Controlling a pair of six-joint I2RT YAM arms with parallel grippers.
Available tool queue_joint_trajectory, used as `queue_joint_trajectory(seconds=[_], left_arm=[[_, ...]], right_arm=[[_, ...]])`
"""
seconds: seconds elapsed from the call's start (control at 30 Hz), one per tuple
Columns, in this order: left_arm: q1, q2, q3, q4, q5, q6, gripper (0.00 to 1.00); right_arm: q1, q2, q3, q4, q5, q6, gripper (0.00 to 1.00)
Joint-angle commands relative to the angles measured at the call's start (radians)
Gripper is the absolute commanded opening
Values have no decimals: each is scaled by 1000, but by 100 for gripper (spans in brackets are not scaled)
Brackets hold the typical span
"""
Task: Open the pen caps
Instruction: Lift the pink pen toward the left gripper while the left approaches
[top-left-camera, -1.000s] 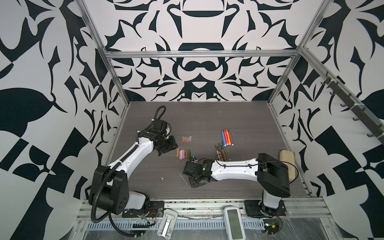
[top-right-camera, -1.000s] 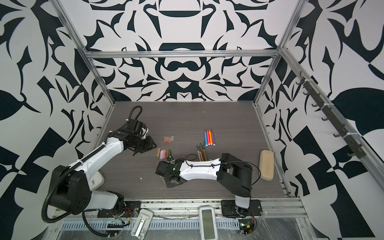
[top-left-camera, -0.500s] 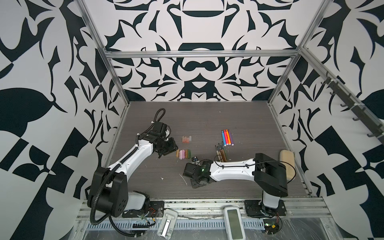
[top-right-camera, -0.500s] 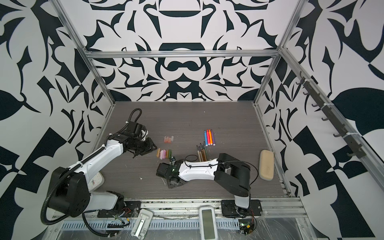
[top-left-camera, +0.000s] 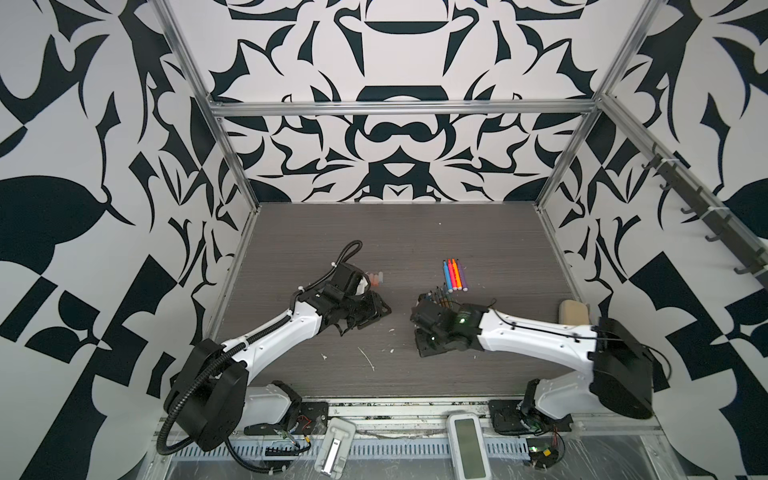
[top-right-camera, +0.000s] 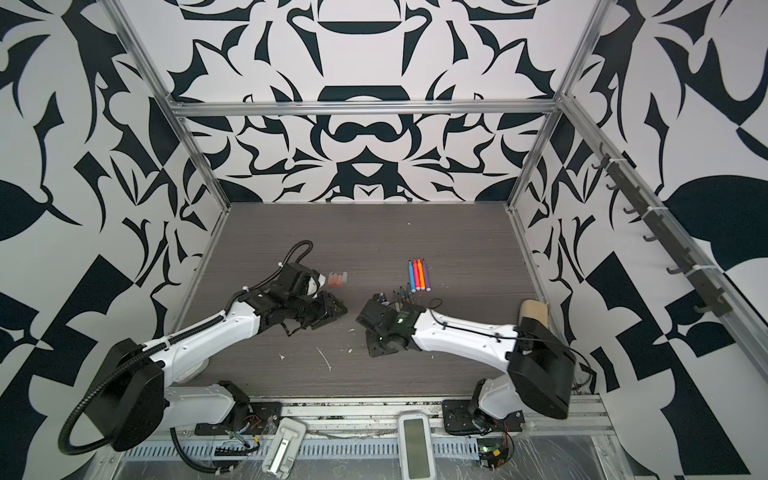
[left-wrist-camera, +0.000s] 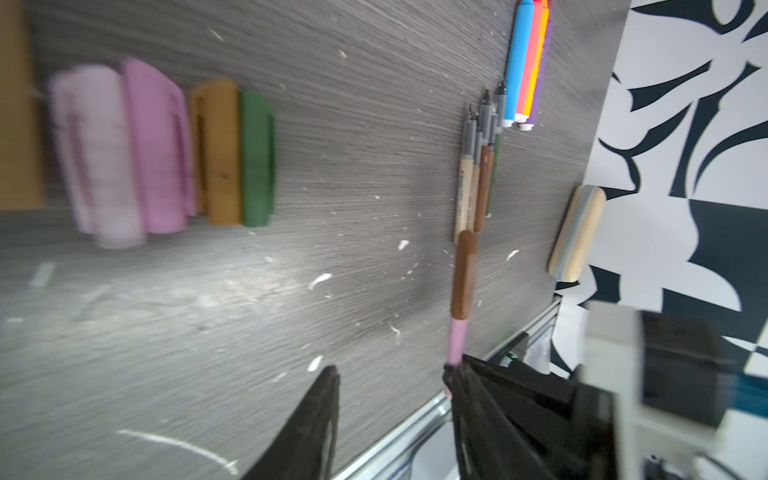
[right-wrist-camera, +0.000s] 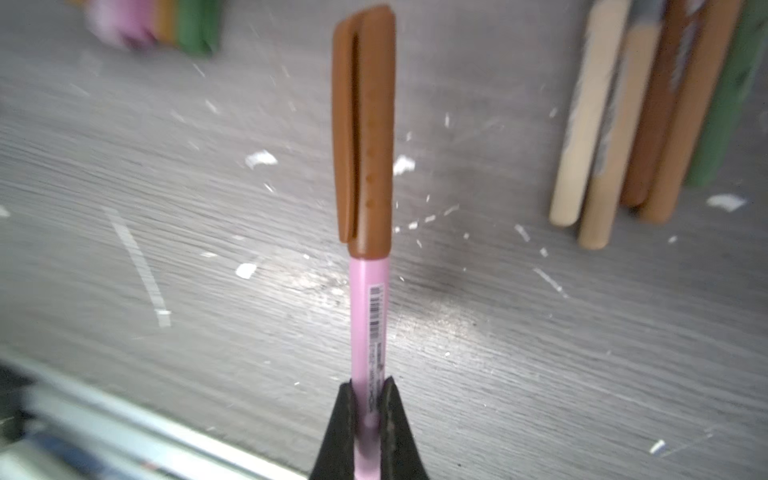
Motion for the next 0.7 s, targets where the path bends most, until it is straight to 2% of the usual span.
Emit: queue_joint_trajectory(seconds=[0.0,0.13,0.47,0.57,0.67], left_arm=[[-42,30,8,139,-10,-105,49],[-64,90,18,226,9,-146,49],[-92,162,59,306,33,-175,49],[-93,161,59,315,29,-183,49],[-93,147,50,315,18,-184,43]], right_arm=[[-56,-67,-19,77,-162,-69,0],[-94,-113,-11,104,-257,-86,0],[-135,-156,-45,170,-366,-42,0],[-148,-162,-52,152,-344,-32,0],[-182,-185,-60,90,-282,-20,0]])
